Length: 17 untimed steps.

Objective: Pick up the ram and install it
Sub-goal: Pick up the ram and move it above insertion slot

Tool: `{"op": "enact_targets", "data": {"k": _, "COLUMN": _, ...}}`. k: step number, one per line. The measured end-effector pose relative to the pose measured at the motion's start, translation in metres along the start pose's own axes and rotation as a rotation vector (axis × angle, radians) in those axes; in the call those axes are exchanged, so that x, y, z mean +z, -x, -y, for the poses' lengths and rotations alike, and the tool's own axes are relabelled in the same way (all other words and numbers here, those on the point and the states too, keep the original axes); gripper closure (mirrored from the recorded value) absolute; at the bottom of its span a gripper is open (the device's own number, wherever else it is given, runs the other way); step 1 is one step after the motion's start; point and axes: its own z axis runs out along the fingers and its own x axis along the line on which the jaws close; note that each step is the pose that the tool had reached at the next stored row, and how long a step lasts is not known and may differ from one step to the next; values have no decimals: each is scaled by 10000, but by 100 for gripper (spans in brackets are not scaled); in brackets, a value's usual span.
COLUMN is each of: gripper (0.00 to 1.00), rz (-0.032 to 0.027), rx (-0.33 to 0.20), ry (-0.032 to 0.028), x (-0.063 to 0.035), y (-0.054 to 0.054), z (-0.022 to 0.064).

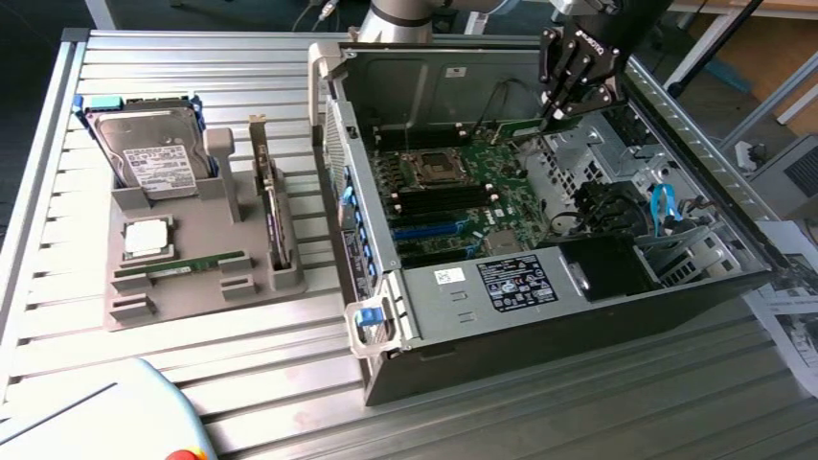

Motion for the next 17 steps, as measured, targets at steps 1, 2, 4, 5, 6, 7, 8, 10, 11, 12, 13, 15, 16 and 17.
{"op": "enact_targets", "data": {"k": 1, "gripper": 85, "rz": -1, "rx": -1, "ry": 0, "x": 0, "y": 0, "z": 0}}
{"op": "enact_targets", "data": {"k": 2, "gripper": 85, "rz": -1, "rx": 0, "ry": 0, "x": 0, "y": 0, "z": 0}}
{"op": "enact_targets", "data": {"k": 4, "gripper": 85, "rz": -1, "rx": 2, "ry": 0, "x": 0, "y": 0, "z": 0}}
{"op": "enact_targets", "data": {"k": 5, "gripper": 85, "rz": -6, "rx": 19, "ry": 0, "x": 3, "y": 1, "z": -1}}
{"op": "enact_targets", "data": {"k": 6, "gripper": 85, "rz": -18, "rx": 100, "ry": 1, "x": 7, "y": 1, "z": 0}}
{"op": "enact_targets", "data": {"k": 7, "gripper": 85, "rz": -31, "rx": 186, "ry": 1, "x": 10, "y": 1, "z": 0}}
{"op": "enact_targets", "data": {"k": 8, "gripper": 85, "rz": -48, "rx": 348, "ry": 1, "x": 18, "y": 1, "z": 0}}
{"op": "enact_targets", "data": {"k": 10, "gripper": 85, "rz": -60, "rx": 671, "ry": -1, "x": 28, "y": 0, "z": 1}}
{"op": "enact_targets", "data": {"k": 11, "gripper": 85, "rz": -57, "rx": 771, "ry": -2, "x": 31, "y": 0, "z": 1}}
{"op": "enact_targets", "data": {"k": 12, "gripper": 85, "rz": -54, "rx": 836, "ry": -3, "x": 33, "y": 0, "z": -2}}
{"op": "enact_targets", "data": {"k": 13, "gripper": 85, "rz": -49, "rx": 881, "ry": -5, "x": 35, "y": 1, "z": -9}}
{"op": "enact_targets", "data": {"k": 15, "gripper": 85, "rz": -47, "rx": 932, "ry": -11, "x": 41, "y": 4, "z": -36}}
{"op": "enact_targets", "data": {"k": 16, "gripper": 85, "rz": -47, "rx": 948, "ry": -13, "x": 44, "y": 6, "z": -51}}
{"op": "enact_targets", "data": {"k": 17, "gripper": 85, "rz": -47, "rx": 949, "ry": -13, "x": 44, "y": 6, "z": -54}}
